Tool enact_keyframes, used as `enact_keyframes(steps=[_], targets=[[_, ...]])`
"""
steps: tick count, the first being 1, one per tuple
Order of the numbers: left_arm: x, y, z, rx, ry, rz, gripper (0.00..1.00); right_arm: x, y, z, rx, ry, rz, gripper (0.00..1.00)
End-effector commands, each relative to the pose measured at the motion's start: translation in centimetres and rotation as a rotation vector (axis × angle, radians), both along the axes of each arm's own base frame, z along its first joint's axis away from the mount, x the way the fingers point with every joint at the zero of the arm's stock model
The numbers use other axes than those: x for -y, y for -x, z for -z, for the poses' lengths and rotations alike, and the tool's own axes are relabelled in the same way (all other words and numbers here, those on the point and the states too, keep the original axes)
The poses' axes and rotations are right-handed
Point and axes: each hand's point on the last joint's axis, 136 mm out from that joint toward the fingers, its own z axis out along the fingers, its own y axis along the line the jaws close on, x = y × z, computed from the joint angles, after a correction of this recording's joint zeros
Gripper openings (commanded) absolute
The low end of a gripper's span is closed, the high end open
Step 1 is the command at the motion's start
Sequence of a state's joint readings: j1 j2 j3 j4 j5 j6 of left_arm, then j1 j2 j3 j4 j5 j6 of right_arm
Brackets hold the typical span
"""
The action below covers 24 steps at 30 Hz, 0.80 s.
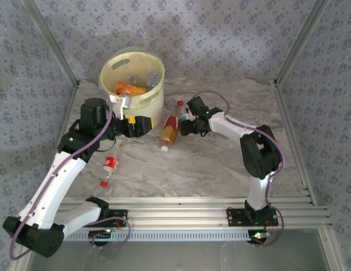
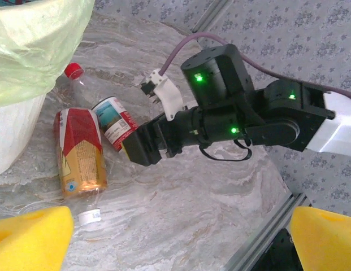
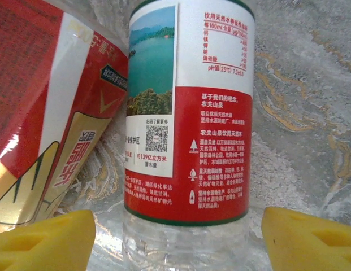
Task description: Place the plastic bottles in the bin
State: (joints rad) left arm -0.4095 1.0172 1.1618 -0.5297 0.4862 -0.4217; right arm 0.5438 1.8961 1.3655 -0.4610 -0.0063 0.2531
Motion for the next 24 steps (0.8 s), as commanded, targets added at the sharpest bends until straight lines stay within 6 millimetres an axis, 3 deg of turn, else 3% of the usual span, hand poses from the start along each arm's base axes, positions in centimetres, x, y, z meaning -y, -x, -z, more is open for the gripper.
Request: enact_keyframes(steps=[1,12,19,24], targets=[[0.8,0.0,-0.8,0.021,0.030,0.029,0.97,0.0,-0.3,0.7,-0.013,0.042,-0.012,0.82],[1.5,-0.3,-0.7,0.016,0.026,0.044,0.98,0.1,-0.1,2.3,-0.037,0.078,-0.009,0.80],[1.8,-0.7,-0.5,0.002,0.038,0.036,1.00,0.4,0.1,1.5,-0.017,0.074,-0.009,0.71],[3.1,-0.8,0.1,-0.026,0.072,0.057,1.00,1.2,1.1,0.1,0.003,0.063,0.000,0.64]])
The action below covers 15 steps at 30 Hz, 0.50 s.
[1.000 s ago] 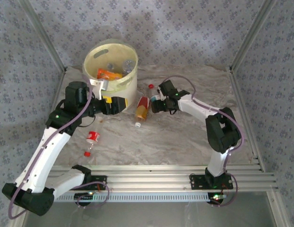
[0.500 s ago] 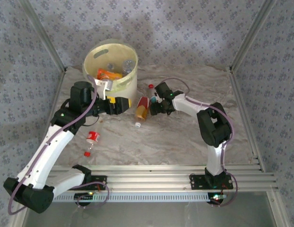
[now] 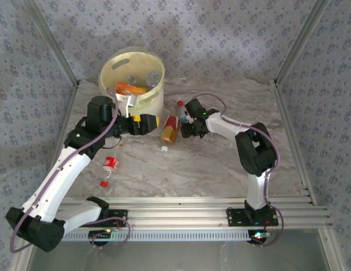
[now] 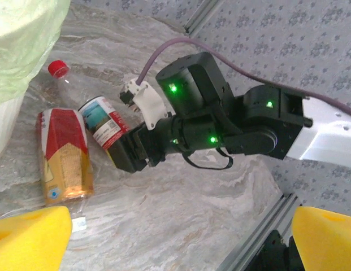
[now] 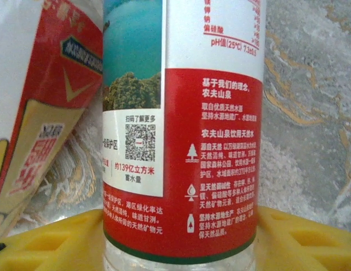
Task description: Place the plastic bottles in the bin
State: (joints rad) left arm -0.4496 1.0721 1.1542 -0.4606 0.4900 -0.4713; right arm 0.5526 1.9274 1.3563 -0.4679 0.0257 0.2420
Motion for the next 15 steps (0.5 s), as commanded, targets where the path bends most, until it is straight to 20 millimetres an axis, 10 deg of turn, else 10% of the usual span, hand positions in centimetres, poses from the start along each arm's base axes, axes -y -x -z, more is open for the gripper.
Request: enact_keyframes(steps=[1,15], targets=[[1.5,0.0,-0.3,0.004,0.038,0.038,1.00,0.9,0.9,-2.1,0.035,0.005,0.006,0.63],[6.3,-0.6,1.8,-0.074,0.084,0.085,1.00,1.8,6.4,-11.0,0.118,-0.313,0.025,0.62]])
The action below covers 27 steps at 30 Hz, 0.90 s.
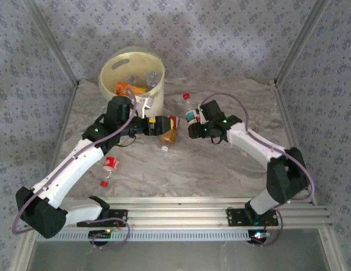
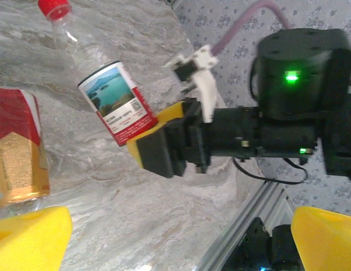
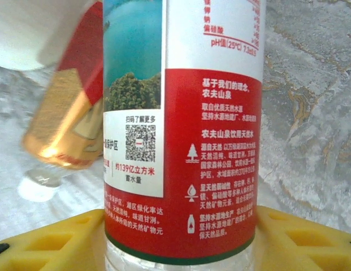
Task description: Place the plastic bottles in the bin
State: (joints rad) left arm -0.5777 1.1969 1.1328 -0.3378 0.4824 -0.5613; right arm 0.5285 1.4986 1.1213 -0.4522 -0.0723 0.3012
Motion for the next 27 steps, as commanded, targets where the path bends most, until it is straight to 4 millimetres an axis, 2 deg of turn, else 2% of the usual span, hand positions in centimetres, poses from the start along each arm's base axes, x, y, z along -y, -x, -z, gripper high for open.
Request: enact_keyframes(steps=[1,7,11,16,21,27], targets=[[1.4,-0.5,-0.9,0.009,0.065,-0.005,1.00,-0.5,1.8,-2.7,0.008,-0.136,-0.010,0.62],[3.1,-1.6,-1.0,-0.021,0.136,-0.013,1.00,-0.6,4.7,-6.7,0.041,-0.257,-0.046,0.62],[4.3,-2.5,-1.0,-0.030,0.176,-0.003,1.00,-1.4,6.6,-9.8,0.061,-0.371,-0.101,0.62],[5.5,-3.7,-1.6,-0.014,0.251,0.000,1.00,-2.6,8.4,-12.5,0.054,-0.495,-0.170,0.62],[6.6,-4.3,-2.8,-0.002,0.333,0.029,0.99,-3.5,9.5,-13.8,0.042,-0.574,-0.229,0.62],[7.2,-4.4,-3.4,-0.024,0.376,0.053,0.97,-4.1,10.1,-13.6,0.018,-0.596,-0.263,0.61]])
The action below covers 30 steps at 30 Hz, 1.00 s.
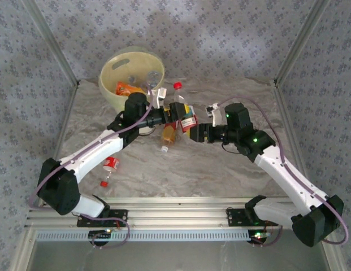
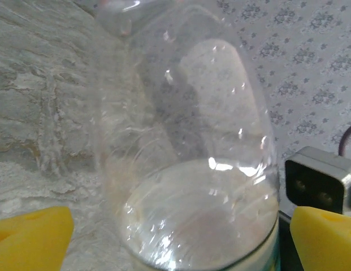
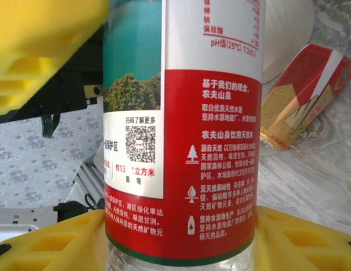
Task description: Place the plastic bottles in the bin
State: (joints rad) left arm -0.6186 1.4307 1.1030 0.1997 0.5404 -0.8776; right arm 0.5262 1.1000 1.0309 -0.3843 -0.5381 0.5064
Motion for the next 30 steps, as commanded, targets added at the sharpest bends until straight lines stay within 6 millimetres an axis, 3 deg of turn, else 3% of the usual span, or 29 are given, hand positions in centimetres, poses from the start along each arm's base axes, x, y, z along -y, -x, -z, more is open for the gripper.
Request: enact_keyframes(steps=[1,10,22,30], targets=[[0.9,0.4,-2.6,0.037,0.086,0.046,0.95,-0.8,1.1,-0.4,-0.008,-0.042,-0.055,0.61],[0.8,1.1,-4.8,0.037,0.130,0.063,0.81,-1.1,0.7,1.3,-0.032,0.002,-0.050,0.61],[0.8,1.5,-6.0,0.045,0.131,0.086,0.60,-1.5,0.8,0.3,-0.002,-0.004,-0.057,0.63],[-1.3,0.9,-7.3,0.086,0.039,0.052,0.57,-1.5,1.2,-2.5,0.064,-0.057,-0.061,0.91]])
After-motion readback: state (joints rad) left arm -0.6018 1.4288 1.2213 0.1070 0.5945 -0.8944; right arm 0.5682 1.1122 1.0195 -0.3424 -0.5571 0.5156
